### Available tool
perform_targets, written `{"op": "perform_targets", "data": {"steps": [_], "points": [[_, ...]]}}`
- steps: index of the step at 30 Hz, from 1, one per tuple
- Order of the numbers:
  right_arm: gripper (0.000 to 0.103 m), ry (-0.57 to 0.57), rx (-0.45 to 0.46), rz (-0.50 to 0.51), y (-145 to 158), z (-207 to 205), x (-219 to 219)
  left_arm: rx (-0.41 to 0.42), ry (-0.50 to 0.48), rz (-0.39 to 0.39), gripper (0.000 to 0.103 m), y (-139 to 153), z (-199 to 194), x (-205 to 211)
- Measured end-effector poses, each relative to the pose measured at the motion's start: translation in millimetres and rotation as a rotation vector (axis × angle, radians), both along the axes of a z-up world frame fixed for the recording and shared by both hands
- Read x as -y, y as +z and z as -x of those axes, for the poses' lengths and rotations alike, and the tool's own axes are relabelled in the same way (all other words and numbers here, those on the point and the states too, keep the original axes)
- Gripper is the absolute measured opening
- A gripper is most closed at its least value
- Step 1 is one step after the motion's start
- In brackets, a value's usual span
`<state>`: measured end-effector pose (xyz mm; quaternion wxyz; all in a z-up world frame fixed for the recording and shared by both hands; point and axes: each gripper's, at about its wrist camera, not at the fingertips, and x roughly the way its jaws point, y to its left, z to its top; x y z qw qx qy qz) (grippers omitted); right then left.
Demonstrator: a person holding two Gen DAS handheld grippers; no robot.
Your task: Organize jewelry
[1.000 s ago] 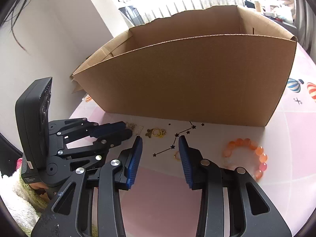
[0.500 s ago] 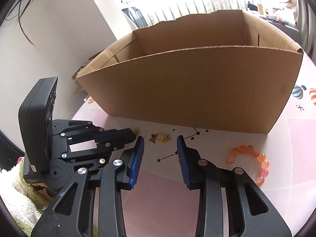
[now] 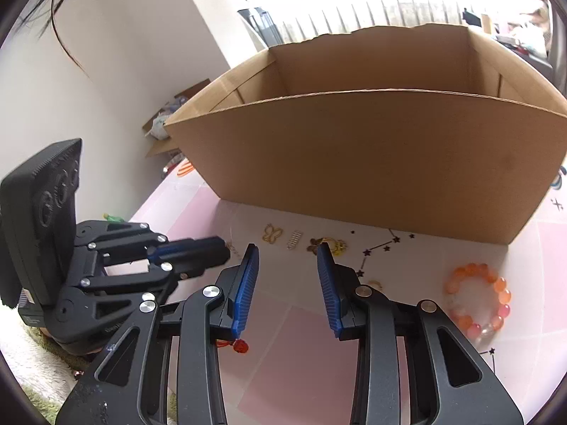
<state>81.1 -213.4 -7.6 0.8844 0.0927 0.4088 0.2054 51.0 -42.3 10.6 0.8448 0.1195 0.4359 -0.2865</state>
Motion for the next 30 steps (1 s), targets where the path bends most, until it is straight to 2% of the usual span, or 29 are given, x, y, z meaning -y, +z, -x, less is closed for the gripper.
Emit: {"op": "perform_targets", "data": {"steps": [4,6,10,19,26,30], "points": [[0.032,0.041,0.034,0.096,3.0,-1.1,-18.0,-0.013,0.032,0.021,0.006,-4.4,3.2,-11.2],[0.028,0.056,0.039,0.135,1.9,-4.0,-25.7,-0.012,0.044,0.029,0.006,-6.4,5.0,-15.7],[0.018,0.054,0.003,0.154,-3.0,-12.5,-35.0,-0.030,0.069,0.053,0.006,-10.6,4.2,-19.7],[0.013,0.004,-0.031,0.304,-18.4,-20.4,-52.8,-0.035,0.067,0.088,0.006,-22.2,2.8,-20.1],[0.013,-0.012,-0.035,0.335,-20.4,-28.8,-55.6,-0.053,0.060,0.117,0.006,-30.6,-7.1,-13.4],[0.008,-0.020,-0.051,0.328,-20.7,-33.9,-53.6,-0.058,0.058,0.127,0.006,-34.3,-6.2,-9.6]]}}
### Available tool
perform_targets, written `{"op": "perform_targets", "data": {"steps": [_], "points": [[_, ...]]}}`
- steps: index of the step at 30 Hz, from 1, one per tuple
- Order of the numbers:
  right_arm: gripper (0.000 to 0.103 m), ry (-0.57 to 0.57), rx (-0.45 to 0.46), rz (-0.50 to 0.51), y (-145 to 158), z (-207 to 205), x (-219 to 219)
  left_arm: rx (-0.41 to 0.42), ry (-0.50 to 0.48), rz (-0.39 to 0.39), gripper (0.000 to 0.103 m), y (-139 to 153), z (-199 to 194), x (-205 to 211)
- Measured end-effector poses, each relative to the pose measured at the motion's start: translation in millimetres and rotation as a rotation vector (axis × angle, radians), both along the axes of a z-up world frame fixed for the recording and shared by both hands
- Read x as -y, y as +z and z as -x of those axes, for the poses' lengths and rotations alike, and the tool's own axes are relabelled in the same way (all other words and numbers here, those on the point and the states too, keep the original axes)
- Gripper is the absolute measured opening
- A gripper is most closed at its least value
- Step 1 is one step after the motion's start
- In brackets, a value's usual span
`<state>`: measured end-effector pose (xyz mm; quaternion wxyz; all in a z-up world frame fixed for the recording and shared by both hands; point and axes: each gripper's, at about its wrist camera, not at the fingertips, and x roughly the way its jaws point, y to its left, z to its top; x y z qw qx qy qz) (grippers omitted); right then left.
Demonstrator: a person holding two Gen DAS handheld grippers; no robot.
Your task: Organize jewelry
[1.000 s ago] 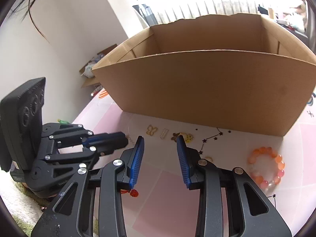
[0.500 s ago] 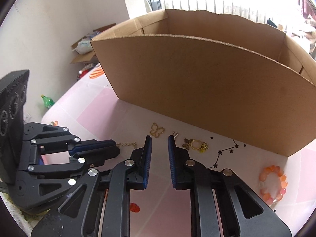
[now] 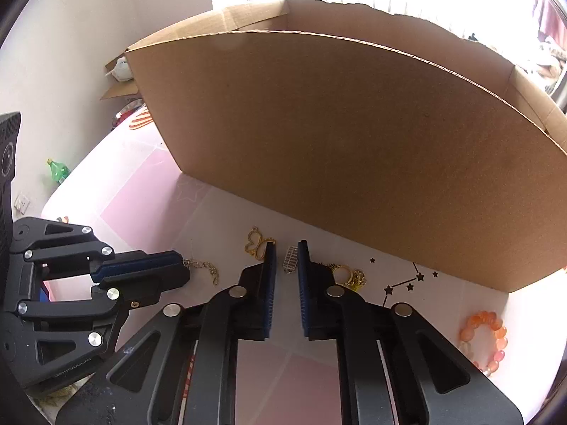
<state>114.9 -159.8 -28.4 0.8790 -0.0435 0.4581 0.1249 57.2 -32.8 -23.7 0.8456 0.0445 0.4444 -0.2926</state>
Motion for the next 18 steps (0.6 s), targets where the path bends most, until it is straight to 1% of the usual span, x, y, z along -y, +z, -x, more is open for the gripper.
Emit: {"op": "perform_targets", "data": {"steps": [1,6,10,14,16,18], "points": [[0.005,-0.001,-0.003,-0.002,-0.1,0.8,1.2,-0.001,0.000,0.003,0.006,-0.5,-0.2,0.4],[0.002,-0.001,-0.012,-0.020,0.2,5.5,5.9,-0.004,-0.001,0.006,0.006,-2.0,0.0,3.3],[0.002,-0.003,-0.026,-0.066,-0.4,6.6,12.2,-0.002,0.000,0.003,0.006,-0.5,-1.7,-2.5],[0.002,-0.002,-0.011,-0.087,3.5,13.7,17.6,0.009,0.010,0.004,0.006,1.9,-3.9,1.0],[0.002,-0.001,-0.005,-0.098,6.5,20.8,17.3,0.020,0.013,0.017,0.006,7.4,4.9,-12.6],[0.002,-0.003,0.009,-0.113,9.6,25.4,22.1,0.038,0.015,0.024,0.006,11.3,9.0,-13.5]]}}
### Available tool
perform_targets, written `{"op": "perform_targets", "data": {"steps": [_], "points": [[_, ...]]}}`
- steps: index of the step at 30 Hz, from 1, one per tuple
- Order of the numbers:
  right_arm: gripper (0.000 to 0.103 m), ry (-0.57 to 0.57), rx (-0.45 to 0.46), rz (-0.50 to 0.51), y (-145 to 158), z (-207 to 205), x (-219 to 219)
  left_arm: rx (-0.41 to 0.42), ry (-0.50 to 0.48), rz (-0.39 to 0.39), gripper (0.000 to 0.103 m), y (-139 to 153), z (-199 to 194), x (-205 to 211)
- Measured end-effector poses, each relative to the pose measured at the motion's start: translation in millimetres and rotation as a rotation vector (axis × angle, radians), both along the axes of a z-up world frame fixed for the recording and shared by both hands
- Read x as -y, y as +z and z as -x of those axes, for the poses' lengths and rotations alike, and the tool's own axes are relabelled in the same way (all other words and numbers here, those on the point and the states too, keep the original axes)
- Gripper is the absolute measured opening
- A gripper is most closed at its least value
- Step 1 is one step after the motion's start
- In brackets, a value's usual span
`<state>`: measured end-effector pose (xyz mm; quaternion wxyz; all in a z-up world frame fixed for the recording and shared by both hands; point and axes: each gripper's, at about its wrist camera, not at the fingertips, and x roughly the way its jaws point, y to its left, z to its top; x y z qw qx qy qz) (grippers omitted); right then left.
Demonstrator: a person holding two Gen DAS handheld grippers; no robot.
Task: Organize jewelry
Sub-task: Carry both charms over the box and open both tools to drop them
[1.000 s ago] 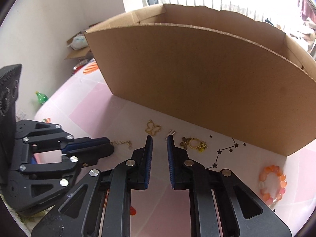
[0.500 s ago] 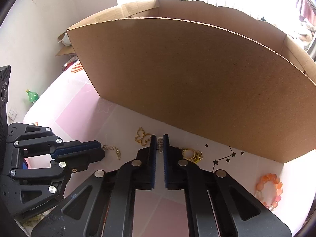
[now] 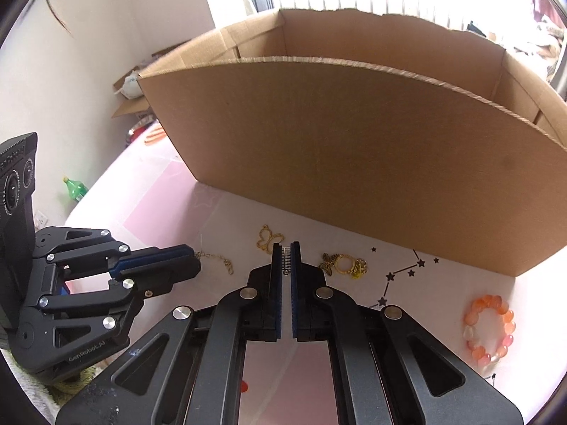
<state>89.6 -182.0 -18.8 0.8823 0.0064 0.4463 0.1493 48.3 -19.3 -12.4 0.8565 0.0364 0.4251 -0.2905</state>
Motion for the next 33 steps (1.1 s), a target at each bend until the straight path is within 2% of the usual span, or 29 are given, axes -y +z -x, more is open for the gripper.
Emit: {"op": "perform_targets", "data": {"steps": [6,12,18,22,26,33], "points": [[0.002,-0.001,0.071,-0.037,18.0,23.2,11.5,0.072,0.007,0.026,0.006,22.2,13.7,-3.6],[0.002,0.024,0.173,-0.105,50.7,49.5,25.9,0.191,-0.021,0.062,0.006,62.3,30.2,-2.9],[0.002,0.051,0.300,-0.164,98.1,50.5,23.8,0.322,-0.079,0.099,0.006,106.6,35.5,1.3],[0.002,0.053,0.336,-0.216,122.1,24.4,31.6,0.365,-0.082,0.091,0.006,131.7,20.8,7.3],[0.002,0.037,0.292,-0.243,134.5,-1.5,52.8,0.314,-0.068,0.079,0.006,136.8,-13.8,19.8],[0.000,0.025,0.098,-0.264,104.3,-55.8,73.7,0.058,-0.073,0.069,0.006,107.9,-87.2,44.9]]}}
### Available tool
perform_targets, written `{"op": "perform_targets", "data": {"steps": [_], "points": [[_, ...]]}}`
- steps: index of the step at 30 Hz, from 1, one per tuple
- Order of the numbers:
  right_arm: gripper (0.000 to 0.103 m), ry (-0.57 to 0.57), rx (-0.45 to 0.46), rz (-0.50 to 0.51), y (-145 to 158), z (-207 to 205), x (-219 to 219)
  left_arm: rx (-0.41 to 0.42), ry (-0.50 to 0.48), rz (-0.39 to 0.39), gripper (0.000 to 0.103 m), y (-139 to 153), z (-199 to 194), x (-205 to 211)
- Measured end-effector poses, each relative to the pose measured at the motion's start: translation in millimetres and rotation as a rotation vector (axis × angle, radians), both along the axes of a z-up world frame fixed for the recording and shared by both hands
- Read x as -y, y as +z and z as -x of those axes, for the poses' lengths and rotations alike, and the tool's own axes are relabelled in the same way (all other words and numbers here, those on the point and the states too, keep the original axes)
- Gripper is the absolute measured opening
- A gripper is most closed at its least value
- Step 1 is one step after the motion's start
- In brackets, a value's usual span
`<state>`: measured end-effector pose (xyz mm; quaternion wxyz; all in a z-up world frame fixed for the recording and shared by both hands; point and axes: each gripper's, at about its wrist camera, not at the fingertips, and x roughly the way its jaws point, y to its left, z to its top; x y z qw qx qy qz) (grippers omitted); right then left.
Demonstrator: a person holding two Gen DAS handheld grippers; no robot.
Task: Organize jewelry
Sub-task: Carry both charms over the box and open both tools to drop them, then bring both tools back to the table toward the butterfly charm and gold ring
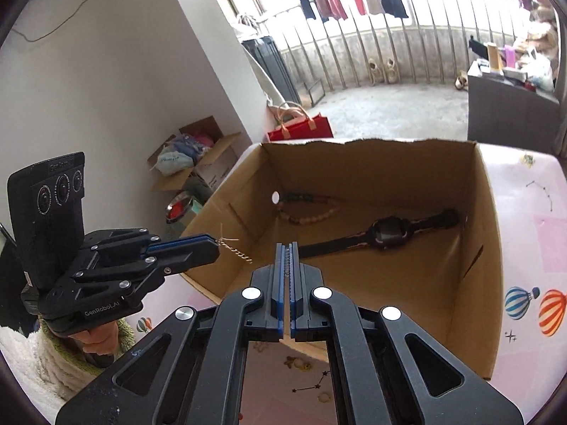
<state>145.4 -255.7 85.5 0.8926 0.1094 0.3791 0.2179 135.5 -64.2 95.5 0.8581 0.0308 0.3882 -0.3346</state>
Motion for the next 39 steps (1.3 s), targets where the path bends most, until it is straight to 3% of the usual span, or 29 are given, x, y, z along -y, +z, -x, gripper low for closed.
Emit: {"op": "perform_targets", "data": {"steps": [5,13,21,24,28,35,38,39], "points": [[0.000,-0.011,-0.076,-0.003,-16.0,-22.5,10.8,-0.098,0.005,-0.054,0.006,-23.2,-29.2,19.7],[0.004,-0.056,-0.048,-0.047,-7.7,-15.6,34.5,-0.142,0.030,-0.070,0.007,-32.8,-38.3,24.0],[0.007,-0.105,0.005,-0.075,9.2,7.9,51.2,-0.008,0.081,0.014,0.008,-0.9,-20.9,-4.9],[0.015,-0.119,0.040,-0.092,18.7,22.9,54.1,0.056,0.096,0.055,0.014,16.9,-3.4,-20.5],[0.015,-0.122,0.080,-0.115,27.2,48.9,54.4,0.127,0.098,0.090,0.016,33.3,27.6,-38.6],[0.015,-0.098,0.111,-0.105,22.5,98.2,37.9,0.152,0.088,0.084,0.018,25.7,80.9,-63.1],[0.018,-0.088,0.095,-0.080,10.1,112.1,25.6,0.140,0.098,0.030,0.018,9.5,95.1,-63.6],[0.024,-0.086,0.079,-0.074,4.0,114.8,21.7,0.138,0.107,0.004,0.018,2.4,97.8,-62.0]]}}
